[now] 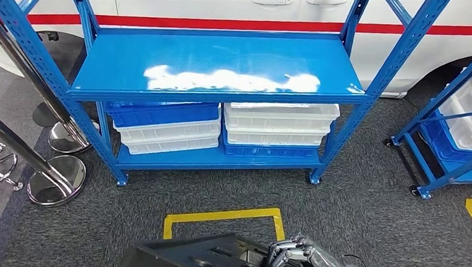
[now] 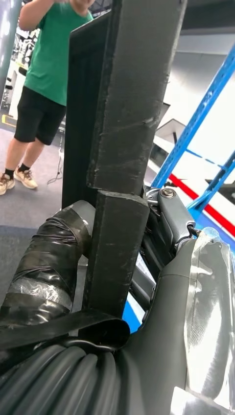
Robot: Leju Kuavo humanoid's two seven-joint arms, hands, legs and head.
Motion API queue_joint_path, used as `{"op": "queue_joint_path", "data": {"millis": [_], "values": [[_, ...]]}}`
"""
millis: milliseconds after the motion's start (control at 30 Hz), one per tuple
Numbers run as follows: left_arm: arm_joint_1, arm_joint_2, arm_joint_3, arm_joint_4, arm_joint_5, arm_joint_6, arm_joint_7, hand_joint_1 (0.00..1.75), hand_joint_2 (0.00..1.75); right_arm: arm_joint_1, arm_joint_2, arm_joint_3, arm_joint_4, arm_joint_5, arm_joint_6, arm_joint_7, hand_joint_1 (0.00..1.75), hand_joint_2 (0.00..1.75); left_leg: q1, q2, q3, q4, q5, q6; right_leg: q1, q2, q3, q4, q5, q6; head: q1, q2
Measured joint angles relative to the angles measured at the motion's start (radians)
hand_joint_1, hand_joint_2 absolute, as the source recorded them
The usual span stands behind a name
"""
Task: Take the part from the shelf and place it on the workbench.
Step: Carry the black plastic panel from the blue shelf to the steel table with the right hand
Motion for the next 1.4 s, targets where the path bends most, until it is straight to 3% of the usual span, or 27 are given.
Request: {"op": "queue_joint_path", "data": {"millis": [100,133,167,200,267,333,433,500,600,633,667,700,733,800,867,933,967,1033,1067,1100,1167,1200,1267,1333,1400], "values": [[0.000,0.001,0.000,0.000,-0.016,0.001,-0.006,0.00,0.00,0.004,0.004,0.001,0.000,0.030,-0.032,-0.027,1.75,1.75,-0.003,0.004,-0.030,0.001,0.023,0.009,-0.003,0.003,-0.065,0.184,-0.121,0.010,0.000,0.000],[0.000,0.001,0.000,0.000,-0.020,0.005,-0.004,0.00,0.00,0.005,0.006,0.001,0.000,0.037,-0.040,-0.034,1.75,1.75,-0.004,0.005,-0.038,0.003,0.029,0.009,-0.003,0.003,-0.070,0.224,-0.138,0.011,0.000,0.000],[0.000,0.002,0.000,0.000,-0.023,0.010,-0.001,0.00,0.00,0.006,0.007,0.002,0.000,0.039,-0.043,-0.040,1.75,1.75,-0.005,0.008,-0.045,0.005,0.033,0.008,-0.003,0.002,-0.057,0.225,-0.136,0.011,0.000,0.000],[-0.001,0.003,0.000,0.000,-0.026,0.014,0.002,0.00,0.00,0.005,0.007,0.002,0.000,0.038,-0.044,-0.043,1.75,1.75,-0.006,0.011,-0.049,0.008,0.036,0.008,-0.003,0.001,-0.022,0.184,-0.116,0.009,0.000,0.000],[-0.001,0.003,0.000,0.000,-0.031,0.022,0.008,0.00,0.00,0.003,0.008,0.002,-0.002,0.027,-0.043,-0.047,1.75,1.75,-0.009,0.020,-0.054,0.015,0.038,0.005,0.002,-0.020,0.074,0.041,-0.068,-0.001,0.000,0.000],[0.000,0.005,0.000,0.000,-0.038,0.033,0.012,0.00,0.00,-0.001,0.008,0.002,-0.007,0.018,-0.037,-0.049,1.75,1.75,-0.013,0.029,-0.057,0.021,0.039,-0.002,0.010,-0.037,0.123,-0.049,-0.049,-0.015,0.000,0.000],[-0.004,0.010,0.000,0.000,-0.051,0.072,0.001,0.00,0.00,-0.003,0.008,0.002,-0.013,0.009,-0.029,-0.047,1.75,1.75,-0.014,0.045,-0.061,0.025,0.038,-0.017,0.012,-0.020,0.116,-0.061,-0.041,-0.034,0.000,0.000],[-0.008,0.013,0.000,0.000,-0.058,0.104,-0.018,0.00,0.00,-0.003,0.008,0.002,-0.018,0.007,-0.032,-0.046,1.75,1.75,-0.011,0.029,-0.078,0.066,0.004,-0.029,0.007,-0.006,0.111,-0.067,-0.030,-0.049,0.000,0.000],[-0.009,0.022,0.000,0.000,-0.059,0.118,-0.033,0.00,0.00,0.002,0.010,0.002,-0.023,0.006,-0.034,-0.047,1.75,1.75,-0.007,-0.001,-0.155,0.250,-0.101,-0.038,0.007,0.014,0.094,-0.064,-0.019,-0.061,0.000,0.000],[-0.008,0.025,0.000,0.000,-0.059,0.115,-0.035,0.00,0.00,0.005,0.011,0.002,-0.024,0.006,-0.034,-0.047,1.75,1.75,-0.007,-0.002,-0.176,0.301,-0.118,-0.039,0.008,0.023,0.088,-0.061,-0.017,-0.061,0.000,0.000],[-0.008,0.027,0.000,0.000,-0.060,0.113,-0.036,0.00,0.00,0.007,0.012,0.002,-0.025,0.006,-0.034,-0.047,1.75,1.75,-0.007,-0.003,-0.179,0.316,-0.114,-0.039,0.008,0.033,0.083,-0.057,-0.016,-0.061,0.000,0.000],[-0.008,0.029,0.000,0.000,-0.062,0.111,-0.036,0.00,0.00,0.008,0.012,0.002,-0.025,0.006,-0.034,-0.048,1.75,1.75,-0.006,-0.005,-0.163,0.290,-0.092,-0.037,0.008,0.043,0.080,-0.053,-0.015,-0.060,0.000,0.000],[-0.008,0.030,0.000,0.000,-0.064,0.110,-0.036,0.00,0.00,0.008,0.014,0.002,-0.025,0.006,-0.034,-0.048,1.75,1.75,-0.006,-0.014,-0.129,0.228,-0.055,-0.035,0.008,0.053,0.079,-0.050,-0.014,-0.058,0.000,0.000],[-0.008,0.036,0.000,0.000,-0.067,0.106,-0.036,0.00,0.00,0.007,0.015,0.002,-0.026,0.006,-0.034,-0.049,1.75,1.75,-0.005,-0.055,-0.061,0.090,-0.002,-0.028,0.009,0.073,0.074,-0.044,-0.012,-0.053,0.000,0.000],[-0.008,0.042,0.000,0.000,-0.067,0.104,-0.036,0.00,0.00,0.006,0.017,0.002,-0.027,0.006,-0.034,-0.050,1.75,1.75,-0.006,-0.079,-0.037,0.032,0.008,-0.023,0.007,0.092,0.064,-0.041,-0.006,-0.041,0.000,0.000],[-0.009,0.046,0.000,0.000,-0.067,0.103,-0.036,0.00,0.00,0.007,0.017,0.002,-0.028,0.006,-0.034,-0.050,1.75,1.75,-0.006,-0.061,-0.036,0.026,0.014,-0.017,0.006,0.112,0.056,-0.044,0.003,-0.026,-0.001,0.000],[-0.011,0.047,0.000,0.000,-0.067,0.103,-0.036,0.00,0.00,0.008,0.017,0.002,-0.028,0.006,-0.035,-0.051,1.75,1.75,-0.003,-0.050,-0.035,0.020,0.020,-0.011,0.008,0.104,0.052,-0.039,0.000,-0.021,0.000,0.000],[-0.013,0.048,0.000,0.000,-0.067,0.102,-0.036,0.00,0.00,0.008,0.018,0.002,-0.029,0.006,-0.035,-0.051,1.75,1.75,0.003,-0.025,-0.037,0.009,0.030,-0.001,0.010,0.060,0.027,0.010,-0.036,-0.013,0.000,0.000],[-0.012,0.048,0.000,0.000,-0.067,0.101,-0.036,0.00,0.00,0.008,0.018,0.002,-0.030,0.006,-0.035,-0.051,1.75,1.75,0.004,-0.011,-0.039,0.007,0.033,0.002,0.007,0.033,0.002,0.067,-0.072,-0.009,0.000,0.000],[-0.011,0.048,0.000,0.000,-0.067,0.101,-0.036,0.00,0.00,0.007,0.018,0.002,-0.030,0.006,-0.035,-0.051,1.75,1.75,0.003,0.002,-0.042,0.008,0.034,0.003,0.003,0.021,-0.029,0.136,-0.107,-0.004,0.000,0.000],[-0.008,0.048,0.000,0.000,-0.067,0.101,-0.036,0.00,0.00,0.008,0.019,0.002,-0.030,0.006,-0.035,-0.051,1.75,1.75,0.002,0.030,-0.046,0.009,0.035,0.003,-0.004,0.014,-0.073,0.240,-0.145,0.005,0.000,0.000],[-0.008,0.048,0.000,0.000,-0.067,0.101,-0.036,0.00,0.00,0.009,0.019,0.002,-0.030,0.006,-0.035,-0.051,1.75,1.75,0.002,0.043,-0.046,0.009,0.035,0.002,-0.006,0.011,-0.066,0.237,-0.133,0.008,0.000,0.000],[-0.010,0.048,0.000,0.000,-0.066,0.101,-0.036,0.00,0.00,0.009,0.019,0.002,-0.030,0.006,-0.035,-0.051,1.75,1.75,0.002,0.064,-0.043,0.010,0.033,-0.001,-0.010,-0.009,0.006,0.116,-0.070,0.009,0.000,0.000],[-0.013,0.050,0.000,0.000,-0.061,0.103,-0.038,0.00,0.00,0.006,0.019,0.001,-0.030,0.005,-0.033,-0.055,1.75,1.75,-0.002,0.081,-0.038,0.011,0.029,-0.012,-0.004,-0.048,0.079,-0.016,-0.029,-0.001,0.000,0.000],[-0.015,0.052,0.004,0.000,-0.049,0.108,-0.048,0.00,0.00,0.005,0.020,-0.003,-0.029,0.001,-0.027,-0.064,1.75,1.75,-0.006,0.096,-0.034,0.012,0.025,-0.025,0.004,-0.058,0.093,-0.054,-0.027,-0.016,0.000,0.000]]}}
